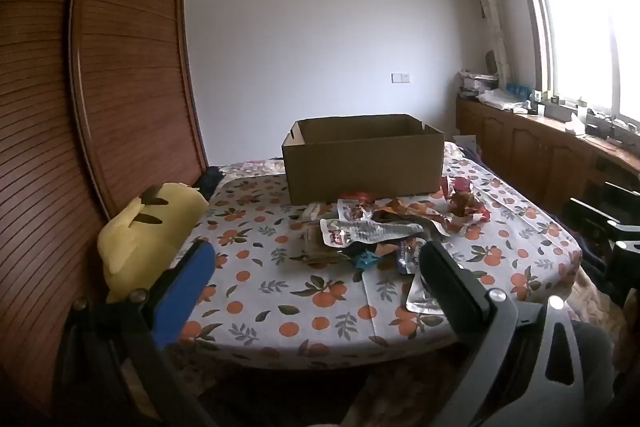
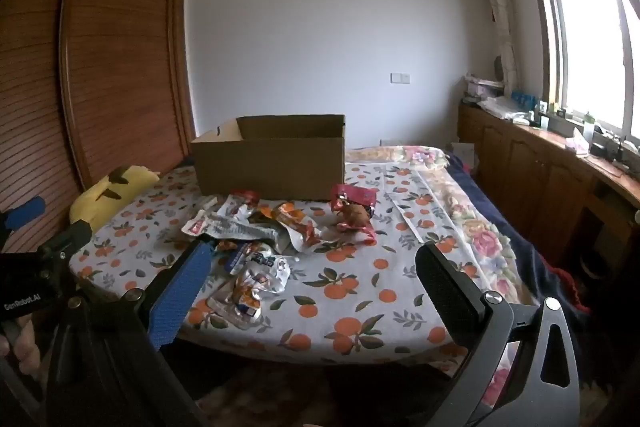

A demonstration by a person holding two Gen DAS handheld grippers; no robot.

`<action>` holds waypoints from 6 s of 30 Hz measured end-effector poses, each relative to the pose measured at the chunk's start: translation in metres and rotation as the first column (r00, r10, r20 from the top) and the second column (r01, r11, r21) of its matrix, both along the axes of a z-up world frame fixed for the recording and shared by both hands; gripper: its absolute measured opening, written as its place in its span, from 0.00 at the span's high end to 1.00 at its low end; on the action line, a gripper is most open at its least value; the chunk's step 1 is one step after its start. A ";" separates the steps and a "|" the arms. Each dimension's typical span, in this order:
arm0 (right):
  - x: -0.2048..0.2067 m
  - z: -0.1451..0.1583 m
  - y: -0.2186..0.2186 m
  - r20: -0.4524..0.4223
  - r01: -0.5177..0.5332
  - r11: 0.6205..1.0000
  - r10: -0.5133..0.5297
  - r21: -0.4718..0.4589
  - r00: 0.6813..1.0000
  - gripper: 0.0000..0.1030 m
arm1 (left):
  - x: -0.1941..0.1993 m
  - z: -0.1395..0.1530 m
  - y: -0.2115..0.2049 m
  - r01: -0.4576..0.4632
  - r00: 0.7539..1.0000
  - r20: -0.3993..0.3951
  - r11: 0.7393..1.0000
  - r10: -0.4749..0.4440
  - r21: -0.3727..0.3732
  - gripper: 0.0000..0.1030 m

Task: Organize snacks

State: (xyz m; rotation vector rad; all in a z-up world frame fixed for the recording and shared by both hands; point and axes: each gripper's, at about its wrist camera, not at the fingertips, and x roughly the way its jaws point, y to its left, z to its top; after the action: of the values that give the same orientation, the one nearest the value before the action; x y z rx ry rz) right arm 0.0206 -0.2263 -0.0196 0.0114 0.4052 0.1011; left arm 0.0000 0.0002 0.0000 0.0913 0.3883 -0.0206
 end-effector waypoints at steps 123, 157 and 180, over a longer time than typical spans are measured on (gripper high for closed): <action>0.108 -0.087 0.019 -0.218 -0.105 0.994 0.105 0.013 0.970 0.00 | 0.106 -0.061 -0.021 0.147 0.974 -0.171 0.989 -0.148 -0.017 0.00; 0.137 -0.127 0.071 -0.349 -0.189 0.980 0.157 -0.057 0.924 0.43 | 0.234 -0.065 0.012 0.368 0.847 -0.345 0.915 -0.404 -0.167 0.00; 0.139 -0.129 0.067 -0.343 -0.204 0.978 0.178 -0.043 0.922 0.43 | 0.265 -0.094 0.012 0.296 0.769 -0.486 0.905 -0.416 -0.305 0.47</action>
State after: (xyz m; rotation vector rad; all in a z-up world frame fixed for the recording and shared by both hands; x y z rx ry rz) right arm 0.1598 -0.1598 -0.1485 -0.0893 0.7548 0.2790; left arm 0.2653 0.0119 -0.0938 -0.0580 0.9361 -0.4811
